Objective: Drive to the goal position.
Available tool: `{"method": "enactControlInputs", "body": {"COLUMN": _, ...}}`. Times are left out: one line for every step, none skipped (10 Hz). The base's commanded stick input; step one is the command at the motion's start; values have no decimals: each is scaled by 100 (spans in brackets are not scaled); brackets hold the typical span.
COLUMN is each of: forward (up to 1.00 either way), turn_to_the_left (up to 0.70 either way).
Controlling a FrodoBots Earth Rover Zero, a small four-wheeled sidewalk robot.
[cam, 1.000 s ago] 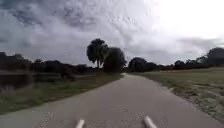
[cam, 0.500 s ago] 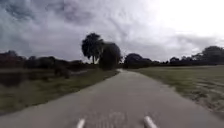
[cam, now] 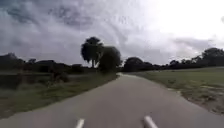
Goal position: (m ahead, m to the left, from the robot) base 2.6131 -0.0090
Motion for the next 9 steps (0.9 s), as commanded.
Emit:
{"method": "enactControlInputs", "body": {"forward": 69, "turn_to_the_left": 3}}
{"method": "enactControlInputs", "body": {"forward": 69, "turn_to_the_left": 3}}
{"method": "enactControlInputs", "body": {"forward": 69, "turn_to_the_left": 3}}
{"method": "enactControlInputs", "body": {"forward": 69, "turn_to_the_left": 3}}
{"method": "enactControlInputs", "body": {"forward": 69, "turn_to_the_left": 3}}
{"method": "enactControlInputs", "body": {"forward": 69, "turn_to_the_left": 3}}
{"method": "enactControlInputs", "body": {"forward": 69, "turn_to_the_left": 3}}
{"method": "enactControlInputs", "body": {"forward": 69, "turn_to_the_left": 3}}
{"method": "enactControlInputs", "body": {"forward": 69, "turn_to_the_left": 3}}
